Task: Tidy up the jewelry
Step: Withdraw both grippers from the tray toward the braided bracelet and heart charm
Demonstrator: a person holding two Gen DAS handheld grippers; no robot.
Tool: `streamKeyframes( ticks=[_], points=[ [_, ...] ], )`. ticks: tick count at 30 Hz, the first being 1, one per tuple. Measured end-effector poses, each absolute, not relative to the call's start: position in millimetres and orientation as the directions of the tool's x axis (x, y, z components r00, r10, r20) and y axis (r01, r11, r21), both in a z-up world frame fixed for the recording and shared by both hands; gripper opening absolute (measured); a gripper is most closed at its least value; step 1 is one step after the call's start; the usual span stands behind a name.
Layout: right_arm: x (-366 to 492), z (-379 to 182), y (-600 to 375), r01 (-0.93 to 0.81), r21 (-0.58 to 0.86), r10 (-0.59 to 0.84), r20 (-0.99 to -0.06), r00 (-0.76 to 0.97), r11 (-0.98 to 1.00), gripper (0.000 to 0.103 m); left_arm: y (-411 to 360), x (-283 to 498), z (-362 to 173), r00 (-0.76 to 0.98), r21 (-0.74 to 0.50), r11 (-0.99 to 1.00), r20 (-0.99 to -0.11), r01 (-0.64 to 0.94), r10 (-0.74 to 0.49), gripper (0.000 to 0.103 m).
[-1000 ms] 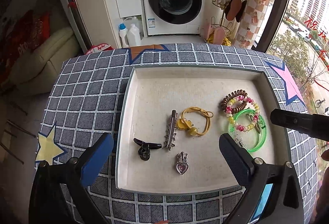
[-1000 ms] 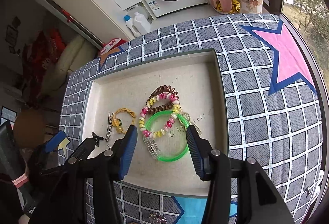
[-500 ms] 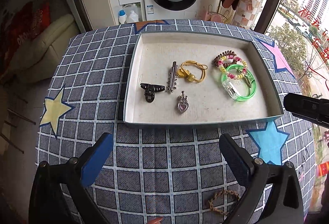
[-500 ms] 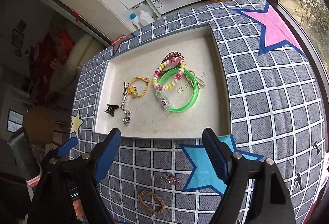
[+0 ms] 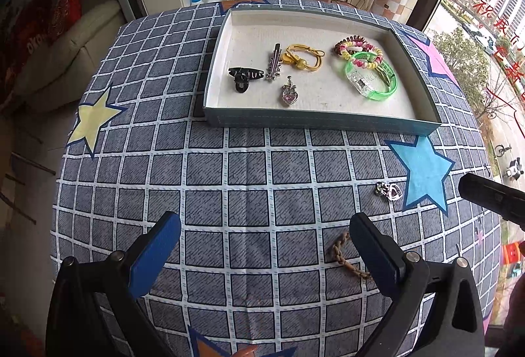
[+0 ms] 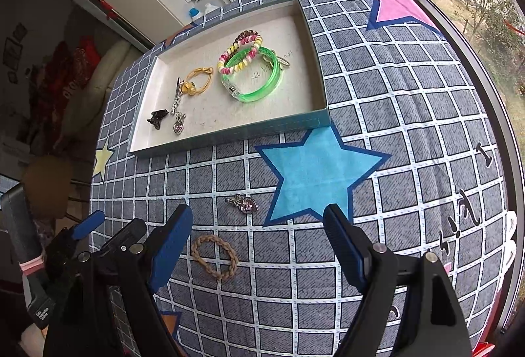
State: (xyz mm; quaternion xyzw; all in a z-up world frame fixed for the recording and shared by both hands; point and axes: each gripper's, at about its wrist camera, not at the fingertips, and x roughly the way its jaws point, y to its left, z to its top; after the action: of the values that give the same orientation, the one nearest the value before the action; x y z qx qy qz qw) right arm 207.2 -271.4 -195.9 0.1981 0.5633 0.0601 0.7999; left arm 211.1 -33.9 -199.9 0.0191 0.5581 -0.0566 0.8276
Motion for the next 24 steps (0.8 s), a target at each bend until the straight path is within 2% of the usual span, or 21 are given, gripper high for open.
streamKeyframes(
  ticks=[2, 5, 6, 12, 24],
  points=[
    [199, -197, -271, 0.134, 0.376, 0.309, -0.881, 0.359, 0.917, 0.084, -33, 206, -202, 0.361, -0.033, 0.993, -0.93, 0.111, -0.071, 0.103],
    [187, -198, -270, 0.134, 0.355, 0.289, -0.888, 0.358, 0.925, 0.091, -33, 198, -205, 0.346, -0.036, 0.993, -0.935, 0.113, -0.074, 0.103],
    [184, -198, -269, 0.132, 0.343, 0.279, -0.893, 0.354, 0.93, 0.103, -33, 195, -206, 0.343, -0.035, 0.993, -0.937, 0.115, -0.073, 0.103],
    [170, -200, -267, 0.134, 0.276, 0.214, -0.91, 0.356, 0.952, 0.103, -37, 181, -215, 0.314, -0.043, 0.992, -0.946, 0.122, -0.08, 0.103],
    [152, -218, -276, 0.18, 0.256, 0.202, -0.94, 0.274, 0.95, 0.103, -42, 182, -237, 0.248, -0.089, 0.991, -0.962, 0.103, -0.112, 0.103]
  ],
)
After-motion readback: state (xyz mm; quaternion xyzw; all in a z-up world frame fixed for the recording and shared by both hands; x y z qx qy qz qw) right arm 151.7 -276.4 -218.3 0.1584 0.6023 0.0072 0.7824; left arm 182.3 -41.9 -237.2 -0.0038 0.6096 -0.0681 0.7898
